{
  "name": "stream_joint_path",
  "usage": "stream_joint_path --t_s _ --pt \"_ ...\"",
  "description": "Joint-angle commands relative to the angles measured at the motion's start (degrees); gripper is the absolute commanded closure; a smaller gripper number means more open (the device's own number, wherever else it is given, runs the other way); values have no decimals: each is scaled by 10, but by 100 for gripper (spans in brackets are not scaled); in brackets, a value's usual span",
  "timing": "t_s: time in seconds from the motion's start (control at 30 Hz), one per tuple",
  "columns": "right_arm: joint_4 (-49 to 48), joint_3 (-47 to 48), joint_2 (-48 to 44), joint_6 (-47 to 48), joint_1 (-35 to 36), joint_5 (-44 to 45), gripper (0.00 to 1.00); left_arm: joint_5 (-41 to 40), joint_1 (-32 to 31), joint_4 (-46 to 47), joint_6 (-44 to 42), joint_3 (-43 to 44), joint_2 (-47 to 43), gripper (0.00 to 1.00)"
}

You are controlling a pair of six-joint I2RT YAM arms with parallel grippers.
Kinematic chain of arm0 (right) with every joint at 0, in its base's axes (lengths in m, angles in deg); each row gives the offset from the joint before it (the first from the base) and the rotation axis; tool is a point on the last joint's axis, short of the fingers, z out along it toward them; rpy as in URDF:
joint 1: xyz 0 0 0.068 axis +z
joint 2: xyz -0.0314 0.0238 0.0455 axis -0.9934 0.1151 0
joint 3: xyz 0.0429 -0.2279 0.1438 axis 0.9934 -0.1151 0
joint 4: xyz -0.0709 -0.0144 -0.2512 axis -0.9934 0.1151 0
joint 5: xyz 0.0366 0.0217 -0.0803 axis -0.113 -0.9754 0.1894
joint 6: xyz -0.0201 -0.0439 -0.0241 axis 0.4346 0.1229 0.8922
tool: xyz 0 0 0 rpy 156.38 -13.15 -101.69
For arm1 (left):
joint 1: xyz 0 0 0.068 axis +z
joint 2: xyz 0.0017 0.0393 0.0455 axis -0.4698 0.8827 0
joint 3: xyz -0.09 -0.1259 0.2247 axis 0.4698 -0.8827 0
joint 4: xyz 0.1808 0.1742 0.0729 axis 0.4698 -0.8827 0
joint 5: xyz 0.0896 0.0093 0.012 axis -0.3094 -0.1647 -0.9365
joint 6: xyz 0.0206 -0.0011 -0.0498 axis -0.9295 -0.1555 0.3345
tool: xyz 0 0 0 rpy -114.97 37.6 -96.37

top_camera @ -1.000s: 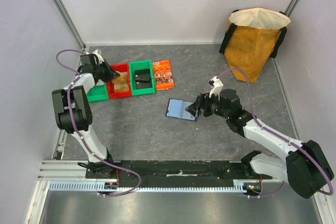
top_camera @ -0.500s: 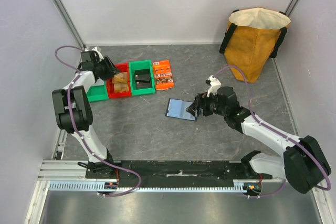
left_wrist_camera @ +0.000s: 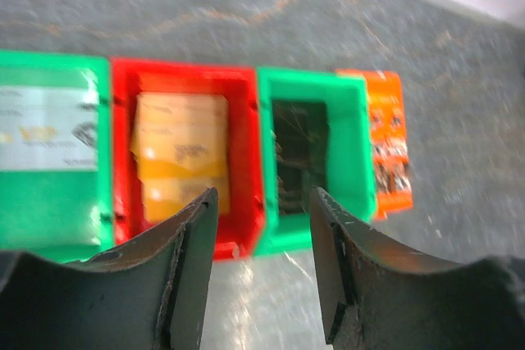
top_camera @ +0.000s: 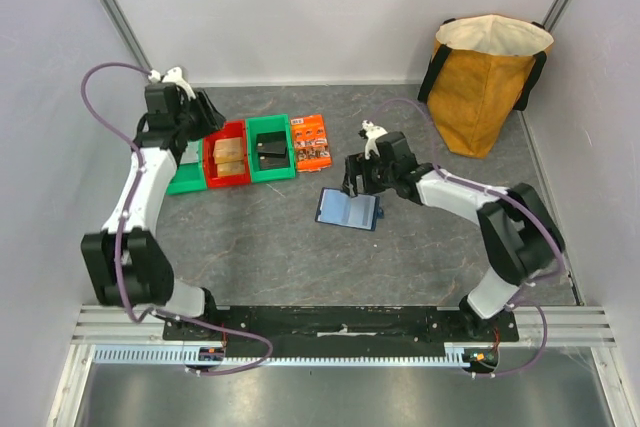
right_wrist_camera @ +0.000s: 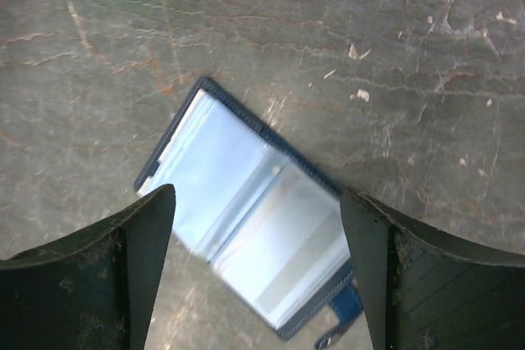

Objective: Take the credit cards out of the card holder
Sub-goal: Move the card holder to the center of the board.

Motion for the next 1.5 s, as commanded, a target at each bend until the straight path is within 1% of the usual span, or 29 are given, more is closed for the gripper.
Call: stream_joint_path --t_s 0.0,0.1,0.2,0.3,0.53,0.67,0.8,0.93,1.03,1.17,1.27,1.47 --pt "7 66 71 34 -2 10 12 -2 -69 -29 -10 -83 -99 46" --pt "5 96 117 55 -2 -8 13 2 -129 -33 -6 -138 -149 46" --pt "9 121 158 74 -1 -47 14 7 -194 -33 3 -188 -205 46" --pt "16 121 172 91 12 -88 14 12 -234 -35 16 -226 -251 47" --pt "38 59 128 100 82 -113 19 54 -289 -30 70 -307 -322 48" --pt "44 26 91 95 120 -115 19 58 -326 -8 117 -354 -358 48" --pt "39 6 34 70 130 -86 20 62 -360 20 158 -387 -366 49" --pt "40 -35 -52 42 129 15 20 47 -413 59 190 -401 -349 50" --pt "51 -64 -94 31 126 73 24 38 -450 85 204 -394 -318 52" --pt "63 -95 -120 24 120 71 34 33 -488 120 210 -377 -253 55" --pt "60 -118 -127 12 120 74 36 35 -505 144 204 -359 -195 56" --pt "58 -150 -140 -2 116 110 39 39 -519 178 190 -332 -97 57"
